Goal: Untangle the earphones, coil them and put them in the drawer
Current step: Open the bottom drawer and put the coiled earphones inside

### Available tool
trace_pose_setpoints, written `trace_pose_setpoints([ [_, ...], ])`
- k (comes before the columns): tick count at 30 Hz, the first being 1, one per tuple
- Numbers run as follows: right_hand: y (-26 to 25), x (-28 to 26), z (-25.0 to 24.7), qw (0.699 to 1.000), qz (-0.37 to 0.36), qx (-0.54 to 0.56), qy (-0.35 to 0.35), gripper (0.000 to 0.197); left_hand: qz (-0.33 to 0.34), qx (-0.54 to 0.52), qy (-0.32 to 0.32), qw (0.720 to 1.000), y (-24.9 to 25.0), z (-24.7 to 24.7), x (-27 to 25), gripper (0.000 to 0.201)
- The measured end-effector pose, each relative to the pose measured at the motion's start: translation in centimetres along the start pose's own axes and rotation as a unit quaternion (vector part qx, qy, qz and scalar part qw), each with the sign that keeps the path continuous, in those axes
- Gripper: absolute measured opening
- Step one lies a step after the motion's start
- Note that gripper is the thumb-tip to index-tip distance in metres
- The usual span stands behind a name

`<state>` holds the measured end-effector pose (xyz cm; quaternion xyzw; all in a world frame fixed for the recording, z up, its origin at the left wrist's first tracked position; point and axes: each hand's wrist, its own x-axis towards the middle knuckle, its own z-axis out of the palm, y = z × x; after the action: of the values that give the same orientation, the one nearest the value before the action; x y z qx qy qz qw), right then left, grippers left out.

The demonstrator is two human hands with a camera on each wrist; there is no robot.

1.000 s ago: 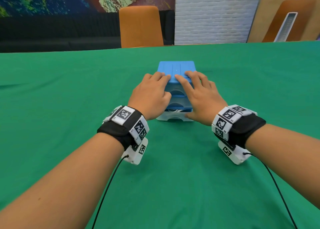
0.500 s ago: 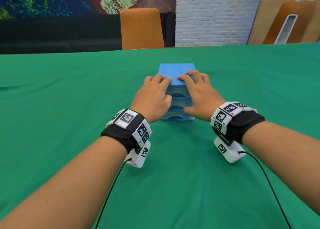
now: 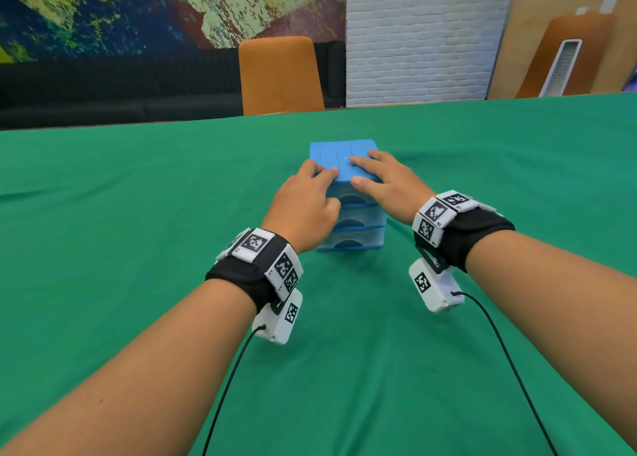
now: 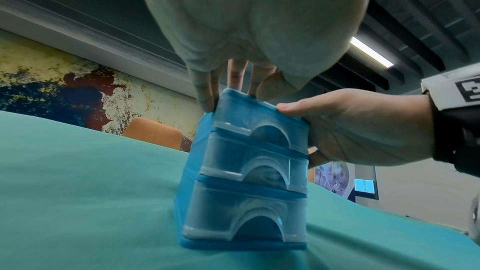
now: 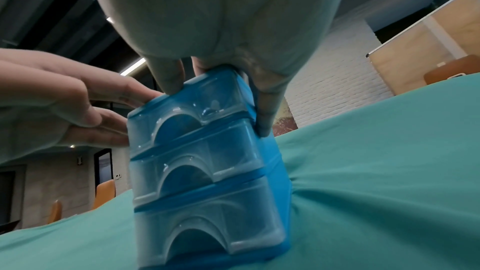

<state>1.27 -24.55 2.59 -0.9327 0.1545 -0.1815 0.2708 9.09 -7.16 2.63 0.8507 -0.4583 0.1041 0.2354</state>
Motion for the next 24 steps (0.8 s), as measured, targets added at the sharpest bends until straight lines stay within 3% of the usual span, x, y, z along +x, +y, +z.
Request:
trace_pose_setpoints([
  [7, -0.2, -0.5, 0.1, 1.0, -0.003, -0.004, 0.002, 0.052, 0.04, 0.031, 0.036, 0.998, -0.6, 0.6, -0.4, 0.055],
  [13, 0.5, -0.3, 0.6, 1.0, -0.012, -0.004, 0.013, 0.052, 0.043, 0.033, 0.071, 0.996, -1.5, 0.9, 0.7, 0.045],
  [24, 1.9, -0.1, 1.6, 0.997, -0.029, 0.04, 0.063, 0.055, 0.072, -0.05, 0.106, 0.99, -2.9, 1.1, 3.2, 0.03],
])
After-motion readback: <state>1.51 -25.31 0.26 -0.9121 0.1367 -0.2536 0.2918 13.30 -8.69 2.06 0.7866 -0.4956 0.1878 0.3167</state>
